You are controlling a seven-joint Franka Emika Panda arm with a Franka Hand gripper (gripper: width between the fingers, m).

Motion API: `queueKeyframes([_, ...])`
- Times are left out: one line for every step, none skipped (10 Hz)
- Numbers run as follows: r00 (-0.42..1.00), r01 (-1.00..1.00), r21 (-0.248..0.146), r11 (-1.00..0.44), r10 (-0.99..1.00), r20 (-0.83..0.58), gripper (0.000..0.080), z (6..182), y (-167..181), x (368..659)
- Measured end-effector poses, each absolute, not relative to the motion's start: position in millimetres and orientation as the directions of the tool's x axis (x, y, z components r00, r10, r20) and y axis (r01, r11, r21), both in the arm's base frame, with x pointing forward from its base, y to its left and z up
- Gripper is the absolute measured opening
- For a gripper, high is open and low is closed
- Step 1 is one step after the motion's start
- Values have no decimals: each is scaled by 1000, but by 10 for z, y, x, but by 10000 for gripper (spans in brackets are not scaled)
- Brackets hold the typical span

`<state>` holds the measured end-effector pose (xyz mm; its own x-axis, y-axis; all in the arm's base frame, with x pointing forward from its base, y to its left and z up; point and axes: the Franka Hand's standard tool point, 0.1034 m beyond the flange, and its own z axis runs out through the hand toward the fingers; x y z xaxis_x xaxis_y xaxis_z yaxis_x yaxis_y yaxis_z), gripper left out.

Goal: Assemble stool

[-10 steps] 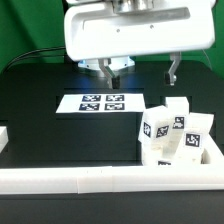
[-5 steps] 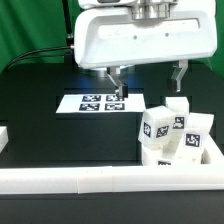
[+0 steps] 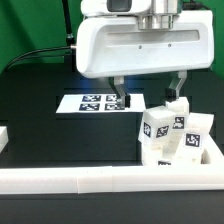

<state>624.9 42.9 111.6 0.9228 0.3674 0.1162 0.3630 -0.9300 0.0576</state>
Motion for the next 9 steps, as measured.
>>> queueKeyframes([923,365,57,-929,369,104,649,1105,418,6232])
queueKeyframes([926,374,56,-926,376,44,649,1074,476,6190])
queueKeyframes([924,382,45,-923,380,-40,649,1076,534,6186])
queueKeyframes([938,344,37,-938,341,-65,649,1104,566,6257])
queueKeyframes([957,284,37,-958,281,-75,649,1119,543,6267])
queueKeyframes([955,290,44,-956,286,-72,649,1116,523,6271])
queueKeyframes([957,285,39,-958,282,-71,649,1112,519,6268])
queueKeyframes([962,268,29,-963,266,-70,649,1096,495,6254])
queueKeyframes([967,244,6,-970,243,-72,649,1075,508,6240])
